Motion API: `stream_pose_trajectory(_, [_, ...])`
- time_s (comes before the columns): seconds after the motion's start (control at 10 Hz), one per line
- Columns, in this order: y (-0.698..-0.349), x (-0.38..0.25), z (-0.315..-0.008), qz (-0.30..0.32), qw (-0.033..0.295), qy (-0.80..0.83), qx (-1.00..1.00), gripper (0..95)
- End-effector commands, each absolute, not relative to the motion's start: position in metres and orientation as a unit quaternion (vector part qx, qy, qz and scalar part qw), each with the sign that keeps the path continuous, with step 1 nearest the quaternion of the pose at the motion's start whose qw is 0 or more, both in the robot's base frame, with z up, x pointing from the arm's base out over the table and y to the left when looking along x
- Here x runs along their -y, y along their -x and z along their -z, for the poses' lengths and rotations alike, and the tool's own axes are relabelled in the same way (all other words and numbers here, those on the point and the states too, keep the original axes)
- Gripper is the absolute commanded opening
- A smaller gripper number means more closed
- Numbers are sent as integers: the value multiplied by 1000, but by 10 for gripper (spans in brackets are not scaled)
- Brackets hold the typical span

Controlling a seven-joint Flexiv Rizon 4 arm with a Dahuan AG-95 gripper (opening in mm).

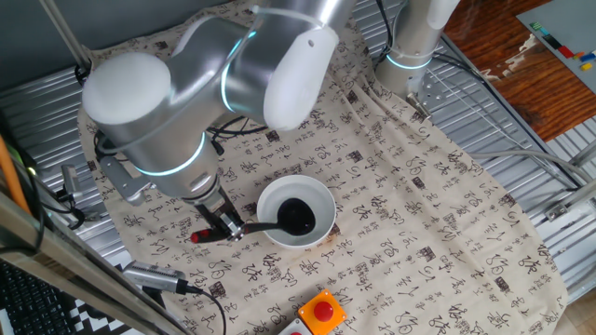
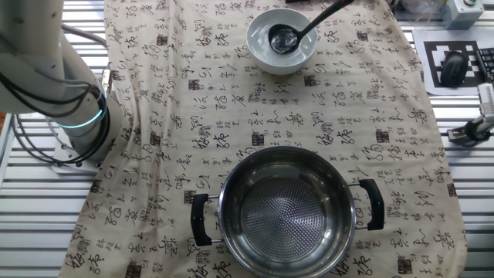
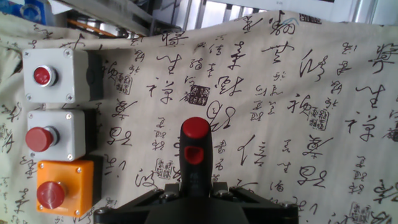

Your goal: Scoop water with a large spoon from one bowl to another

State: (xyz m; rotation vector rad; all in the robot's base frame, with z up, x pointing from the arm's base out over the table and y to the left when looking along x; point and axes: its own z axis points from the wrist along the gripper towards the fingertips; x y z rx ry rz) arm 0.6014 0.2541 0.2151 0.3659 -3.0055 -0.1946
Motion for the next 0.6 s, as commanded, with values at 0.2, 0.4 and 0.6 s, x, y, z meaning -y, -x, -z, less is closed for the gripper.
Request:
stream_pose_trajectory(0.2, [-598, -257, -226, 64, 58, -120, 989, 0])
stream_pose_trajectory(0.4, [-596, -258, -230, 65, 67, -121, 988, 0])
stream_pose_trajectory(0.6, [-594, -257, -233, 67, 75, -122, 987, 0])
